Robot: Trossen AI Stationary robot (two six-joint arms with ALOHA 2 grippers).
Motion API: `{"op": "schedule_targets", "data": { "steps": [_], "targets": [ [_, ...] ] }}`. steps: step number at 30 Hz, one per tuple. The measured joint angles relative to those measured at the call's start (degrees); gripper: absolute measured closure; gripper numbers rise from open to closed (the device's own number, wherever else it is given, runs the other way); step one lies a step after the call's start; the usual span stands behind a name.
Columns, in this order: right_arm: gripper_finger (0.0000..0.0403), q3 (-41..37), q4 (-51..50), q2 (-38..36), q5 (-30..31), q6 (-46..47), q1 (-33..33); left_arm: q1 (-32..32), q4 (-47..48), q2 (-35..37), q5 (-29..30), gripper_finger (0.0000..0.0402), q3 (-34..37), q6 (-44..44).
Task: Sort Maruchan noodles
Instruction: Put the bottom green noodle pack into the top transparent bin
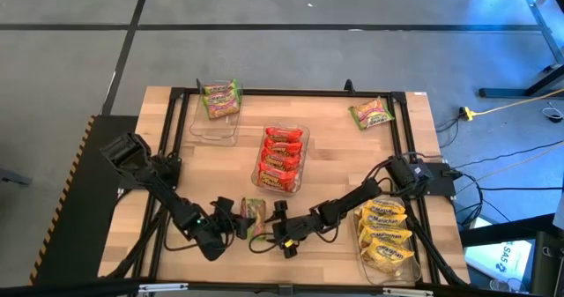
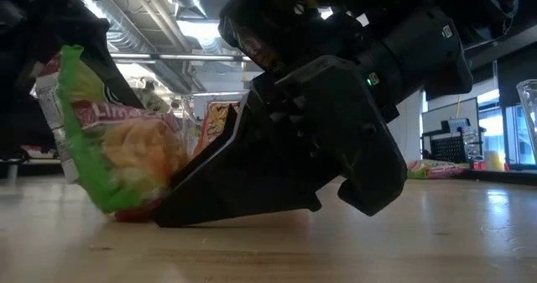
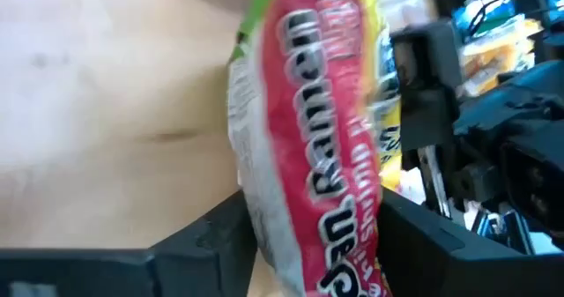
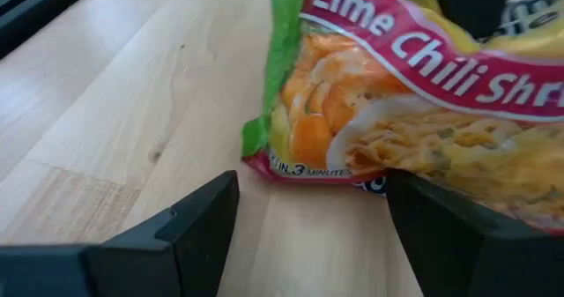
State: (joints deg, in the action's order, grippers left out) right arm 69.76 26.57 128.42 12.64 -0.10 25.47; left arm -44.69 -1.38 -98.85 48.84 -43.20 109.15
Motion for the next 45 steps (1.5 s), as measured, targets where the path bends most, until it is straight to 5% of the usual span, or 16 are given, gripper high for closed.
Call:
{"op": "schedule_targets", "data": {
  "steps": [10, 19, 30, 38, 45],
  "targets": [
    [0.013, 0.11, -1.62, -0.59, 1.57, -0.03, 0.05, -0.85, -0.54, 0.21, 1.37, 0.0281, -0.07, -10.44],
    [0.013, -0.09, -15.8, -8.32, 2.24, 2.97, 2.68, -1.28, -0.35, 3.36, -2.29, 0.0294, -0.07, -28.09],
    [0.013, -0.09, -26.18, -11.44, 6.64, 18.05, 12.59, 0.91, 6.51, 18.55, -12.79, 0.0296, -0.07, -51.18],
    [0.013, -0.26, -35.28, -11.49, 14.64, 28.53, 15.57, 10.08, 25.26, 36.48, -19.94, 0.0296, -0.07, -61.01],
    [0.013, -7.96, -29.8, -14.4, 10.76, 31.7, 14.13, 25.68, 38.28, 48.19, -27.59, 0.0296, -3.22, -73.27]
  ]
}}
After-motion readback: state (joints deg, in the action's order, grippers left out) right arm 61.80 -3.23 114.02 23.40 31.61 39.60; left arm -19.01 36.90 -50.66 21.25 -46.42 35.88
